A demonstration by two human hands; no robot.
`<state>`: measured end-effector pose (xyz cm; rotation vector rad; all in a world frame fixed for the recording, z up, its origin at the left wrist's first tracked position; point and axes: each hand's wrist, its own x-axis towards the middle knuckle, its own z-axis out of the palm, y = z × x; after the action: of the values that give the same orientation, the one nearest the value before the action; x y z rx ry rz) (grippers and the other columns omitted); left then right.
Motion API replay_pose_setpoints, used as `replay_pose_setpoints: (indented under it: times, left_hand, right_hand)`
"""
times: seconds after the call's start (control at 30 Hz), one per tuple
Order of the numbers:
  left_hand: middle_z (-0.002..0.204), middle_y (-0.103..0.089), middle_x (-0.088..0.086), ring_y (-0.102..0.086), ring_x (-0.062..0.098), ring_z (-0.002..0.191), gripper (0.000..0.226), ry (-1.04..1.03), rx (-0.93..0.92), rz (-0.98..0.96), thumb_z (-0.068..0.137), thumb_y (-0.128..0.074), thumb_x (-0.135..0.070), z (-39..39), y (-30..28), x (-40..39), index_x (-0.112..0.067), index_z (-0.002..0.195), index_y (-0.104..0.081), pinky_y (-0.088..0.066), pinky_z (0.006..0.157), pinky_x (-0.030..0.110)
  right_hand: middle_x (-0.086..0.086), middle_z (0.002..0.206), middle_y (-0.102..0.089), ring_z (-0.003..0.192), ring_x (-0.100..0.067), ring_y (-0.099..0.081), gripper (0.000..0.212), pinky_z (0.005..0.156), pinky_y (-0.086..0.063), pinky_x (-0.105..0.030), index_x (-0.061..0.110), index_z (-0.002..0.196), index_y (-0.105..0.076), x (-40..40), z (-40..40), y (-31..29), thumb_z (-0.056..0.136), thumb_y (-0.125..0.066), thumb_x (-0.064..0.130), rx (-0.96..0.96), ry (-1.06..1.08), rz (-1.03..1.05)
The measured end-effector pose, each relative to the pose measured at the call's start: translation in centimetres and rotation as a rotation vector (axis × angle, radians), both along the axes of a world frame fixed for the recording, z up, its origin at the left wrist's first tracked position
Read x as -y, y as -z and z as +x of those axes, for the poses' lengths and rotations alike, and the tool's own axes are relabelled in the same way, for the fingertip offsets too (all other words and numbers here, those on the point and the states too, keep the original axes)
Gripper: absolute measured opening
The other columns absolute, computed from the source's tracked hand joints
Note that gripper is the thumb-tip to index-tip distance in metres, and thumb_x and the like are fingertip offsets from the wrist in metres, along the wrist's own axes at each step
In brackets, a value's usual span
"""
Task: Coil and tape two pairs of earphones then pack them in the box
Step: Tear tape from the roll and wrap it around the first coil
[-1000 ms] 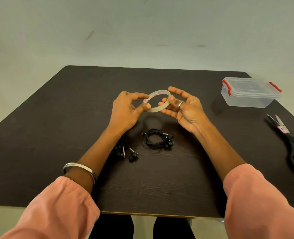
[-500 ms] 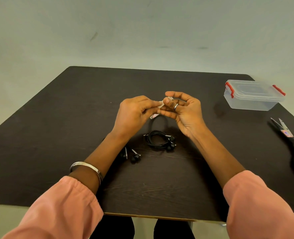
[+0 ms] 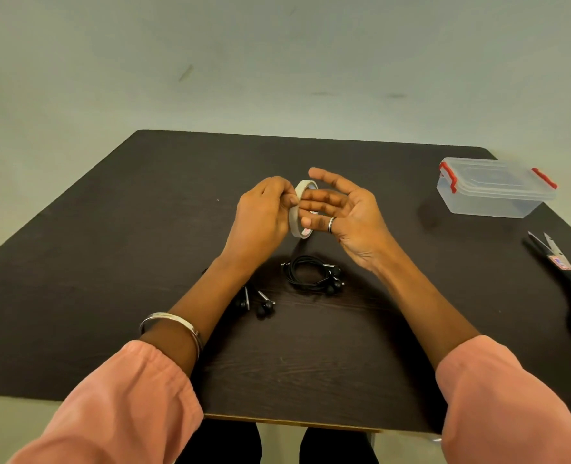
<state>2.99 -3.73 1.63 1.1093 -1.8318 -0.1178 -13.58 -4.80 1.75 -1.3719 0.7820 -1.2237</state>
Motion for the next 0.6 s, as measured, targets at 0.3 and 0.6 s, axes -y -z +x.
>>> replay_pose_setpoints:
  times: [0.3,0.6]
  left_hand:
    - [0.072,-0.068,0.001,-0.069,0.012,0.059,0.019,0.086,-0.273,0.170,0.091,-0.059,0.002,-0.46,0.27,-0.25,0.001,0.107,-0.068,-0.057,0.059,0.019]
    - [0.068,-0.070,0.011,-0.067,0.019,0.057,0.011,0.051,-0.011,-0.034,0.089,-0.064,-0.006,-0.03,-0.02,-0.49,0.000,0.092,-0.072,-0.058,0.060,0.040]
  right_hand:
    - [-0.009,0.098,-0.071,0.083,-0.015,-0.073,0.079,0.072,-0.059,-0.028,0.020,0.140,-0.045,0.26,0.50,0.51,0.074,-0.070,-0.017,-0.364,0.159,-0.181]
    - [-0.002,0.091,-0.071,0.086,0.000,-0.069,0.093,0.080,-0.054,-0.014,0.020,0.150,-0.024,-0.09,0.32,0.15,0.076,-0.072,-0.008,-0.540,0.139,-0.289]
